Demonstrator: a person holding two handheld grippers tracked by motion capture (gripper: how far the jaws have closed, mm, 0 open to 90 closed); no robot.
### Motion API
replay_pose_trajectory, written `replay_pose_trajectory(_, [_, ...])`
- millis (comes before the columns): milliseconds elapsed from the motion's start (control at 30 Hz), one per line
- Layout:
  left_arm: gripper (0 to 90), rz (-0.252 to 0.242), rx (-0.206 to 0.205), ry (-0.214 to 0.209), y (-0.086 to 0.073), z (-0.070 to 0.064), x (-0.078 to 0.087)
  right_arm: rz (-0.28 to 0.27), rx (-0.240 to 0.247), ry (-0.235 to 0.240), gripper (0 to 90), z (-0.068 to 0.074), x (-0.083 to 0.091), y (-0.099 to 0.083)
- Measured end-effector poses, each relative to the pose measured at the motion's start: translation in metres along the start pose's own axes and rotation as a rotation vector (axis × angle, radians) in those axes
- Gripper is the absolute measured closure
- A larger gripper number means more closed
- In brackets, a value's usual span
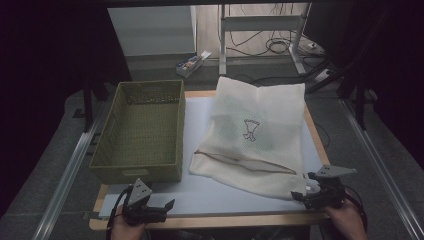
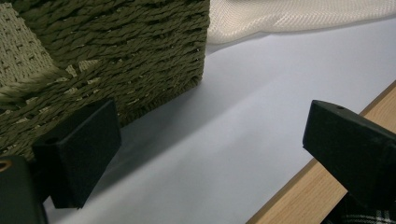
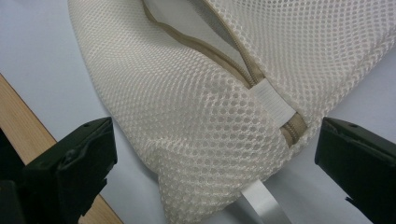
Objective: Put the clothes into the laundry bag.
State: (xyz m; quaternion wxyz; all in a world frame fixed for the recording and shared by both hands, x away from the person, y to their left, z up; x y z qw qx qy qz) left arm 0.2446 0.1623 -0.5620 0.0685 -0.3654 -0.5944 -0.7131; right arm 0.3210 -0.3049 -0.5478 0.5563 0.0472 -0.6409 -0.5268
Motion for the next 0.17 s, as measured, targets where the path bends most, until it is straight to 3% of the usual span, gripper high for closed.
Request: replay_pose_trajectory(167, [4.4, 0.007, -0.008, 0.002, 0.0002, -0.0010, -0.0011, 0.004, 0.008, -0.003, 0.0, -0.0001, -0.0006, -0.0001])
Point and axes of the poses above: each handheld gripper's, and its own axes: x roughly backward along the jaws, y roughly out of its top, z roughly to its left, the point moved 7 cm from there along -x, roughly forward along the jaws, and after that the axes turned 8 degrees about y, right-handed, at the moved point
